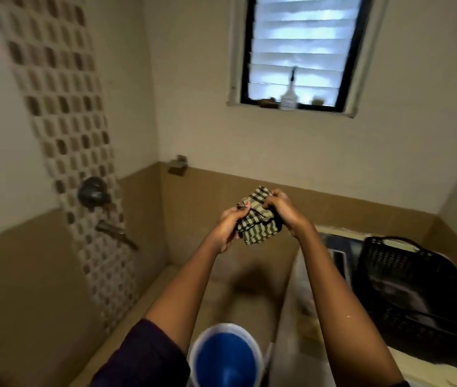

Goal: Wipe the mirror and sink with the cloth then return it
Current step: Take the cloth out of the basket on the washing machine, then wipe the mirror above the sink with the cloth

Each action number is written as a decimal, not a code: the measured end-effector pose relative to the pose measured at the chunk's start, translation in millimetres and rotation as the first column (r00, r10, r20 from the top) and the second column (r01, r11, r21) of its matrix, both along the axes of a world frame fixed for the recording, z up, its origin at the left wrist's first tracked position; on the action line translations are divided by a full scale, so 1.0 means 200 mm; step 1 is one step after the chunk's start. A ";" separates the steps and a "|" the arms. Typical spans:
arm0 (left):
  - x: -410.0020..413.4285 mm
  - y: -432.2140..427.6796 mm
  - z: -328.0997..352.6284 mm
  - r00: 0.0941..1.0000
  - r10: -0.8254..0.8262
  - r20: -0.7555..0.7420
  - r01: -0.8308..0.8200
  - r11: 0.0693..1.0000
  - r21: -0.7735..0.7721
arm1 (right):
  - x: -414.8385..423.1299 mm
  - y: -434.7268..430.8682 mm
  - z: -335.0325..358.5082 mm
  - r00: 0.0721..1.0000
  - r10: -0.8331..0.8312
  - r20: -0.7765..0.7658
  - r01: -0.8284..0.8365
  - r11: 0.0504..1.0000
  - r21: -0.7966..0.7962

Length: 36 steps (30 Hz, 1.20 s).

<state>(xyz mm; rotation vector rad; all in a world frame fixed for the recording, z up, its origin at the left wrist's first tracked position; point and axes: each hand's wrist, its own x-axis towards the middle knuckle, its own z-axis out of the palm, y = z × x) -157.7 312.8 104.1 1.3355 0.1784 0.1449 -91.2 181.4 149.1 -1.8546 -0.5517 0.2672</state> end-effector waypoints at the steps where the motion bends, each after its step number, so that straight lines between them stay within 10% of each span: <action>1: -0.14 0.17 0.03 0.997 0.083 0.005 -0.083 0.996 0.025 | -0.08 0.17 0.00 0.998 0.067 -0.008 -0.067 0.998 -0.003; 8: -1.17 1.15 0.27 0.847 0.524 0.090 -0.530 0.821 0.212 | -0.88 1.26 0.13 0.876 0.481 -0.027 -0.477 0.874 0.089; 16: -2.47 1.79 0.61 0.524 0.808 0.268 -0.829 0.412 0.378 | -2.04 2.22 0.35 0.659 0.740 0.130 -0.740 0.610 0.282; 29: -3.48 2.08 1.35 0.016 0.744 0.668 -0.878 -0.309 0.365 | -3.12 2.77 1.10 0.578 0.342 0.741 -0.801 0.410 0.436; 36: -3.53 2.17 1.95 -0.137 0.587 0.798 -0.834 -0.503 0.227 | -3.09 2.96 1.74 0.603 0.137 0.786 -0.779 0.317 0.542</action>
